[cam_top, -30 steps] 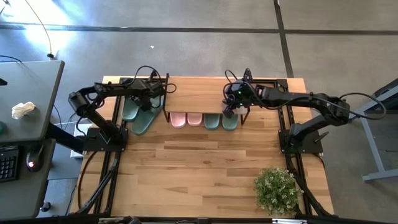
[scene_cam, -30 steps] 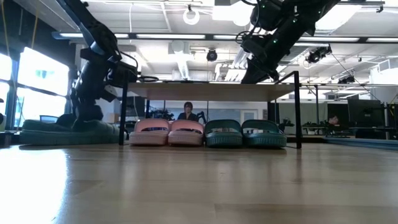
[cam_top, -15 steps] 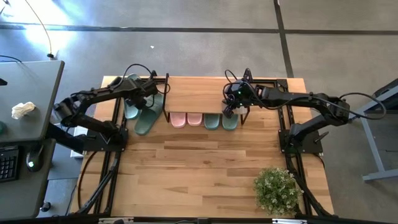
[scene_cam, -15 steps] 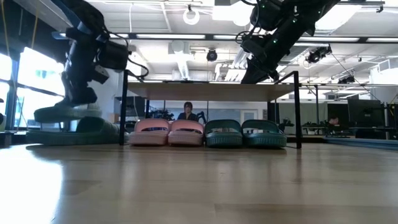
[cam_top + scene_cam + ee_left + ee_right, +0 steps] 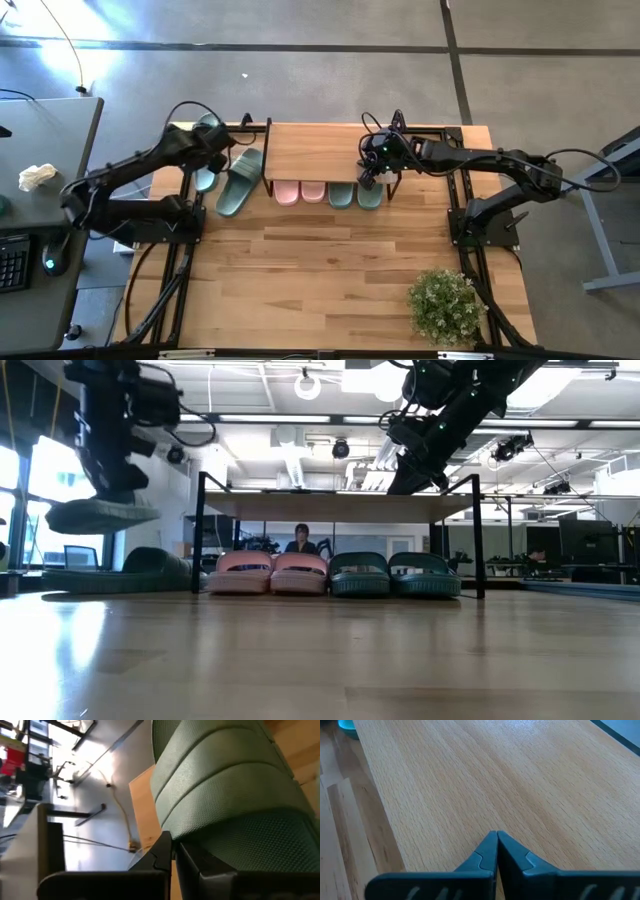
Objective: Pick and place slides into the shelf
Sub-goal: Put the green slide on the shelf
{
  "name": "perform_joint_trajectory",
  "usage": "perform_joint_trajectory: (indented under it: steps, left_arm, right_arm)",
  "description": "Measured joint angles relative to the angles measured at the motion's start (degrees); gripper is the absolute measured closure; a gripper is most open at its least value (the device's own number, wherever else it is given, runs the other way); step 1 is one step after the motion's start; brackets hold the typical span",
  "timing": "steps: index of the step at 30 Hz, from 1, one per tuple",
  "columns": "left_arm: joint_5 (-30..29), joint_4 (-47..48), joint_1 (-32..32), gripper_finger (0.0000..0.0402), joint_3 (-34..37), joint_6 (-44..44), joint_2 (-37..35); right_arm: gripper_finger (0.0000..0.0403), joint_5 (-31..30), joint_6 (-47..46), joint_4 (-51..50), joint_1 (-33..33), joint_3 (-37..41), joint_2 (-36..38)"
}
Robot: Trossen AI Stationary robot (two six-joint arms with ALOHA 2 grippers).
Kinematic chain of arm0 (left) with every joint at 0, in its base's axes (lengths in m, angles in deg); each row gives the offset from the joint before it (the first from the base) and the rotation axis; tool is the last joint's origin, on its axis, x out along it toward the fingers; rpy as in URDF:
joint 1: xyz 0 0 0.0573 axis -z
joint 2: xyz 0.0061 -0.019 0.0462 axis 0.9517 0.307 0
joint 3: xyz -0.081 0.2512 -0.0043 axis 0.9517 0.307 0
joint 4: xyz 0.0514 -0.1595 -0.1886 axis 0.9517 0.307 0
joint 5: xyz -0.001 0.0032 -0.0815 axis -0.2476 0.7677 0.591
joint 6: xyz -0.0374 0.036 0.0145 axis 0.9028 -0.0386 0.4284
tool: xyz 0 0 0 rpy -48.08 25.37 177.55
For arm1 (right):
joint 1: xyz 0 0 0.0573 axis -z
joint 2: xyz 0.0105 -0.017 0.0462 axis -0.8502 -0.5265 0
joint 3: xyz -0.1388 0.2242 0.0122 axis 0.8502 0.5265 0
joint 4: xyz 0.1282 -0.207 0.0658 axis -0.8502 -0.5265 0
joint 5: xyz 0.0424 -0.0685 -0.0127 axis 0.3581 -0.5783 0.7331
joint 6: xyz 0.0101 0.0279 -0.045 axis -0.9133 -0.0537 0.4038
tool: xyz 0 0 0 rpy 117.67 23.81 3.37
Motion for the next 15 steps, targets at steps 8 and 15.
perform_joint_trajectory:
  steps: [8,15]
  left_arm:
    - [6.6,-10.2,2.6,0.0401,0.0,-4.1,-12.3]
    - [8.5,-25.8,9.4,0.0401,-0.6,-7.6,-19.0]
  right_arm:
    - [0.0403,-0.2,0.0,0.0,0.0,0.0,0.0]
    - [0.0403,-0.3,-0.1,0.6,0.0,0.1,0.0]
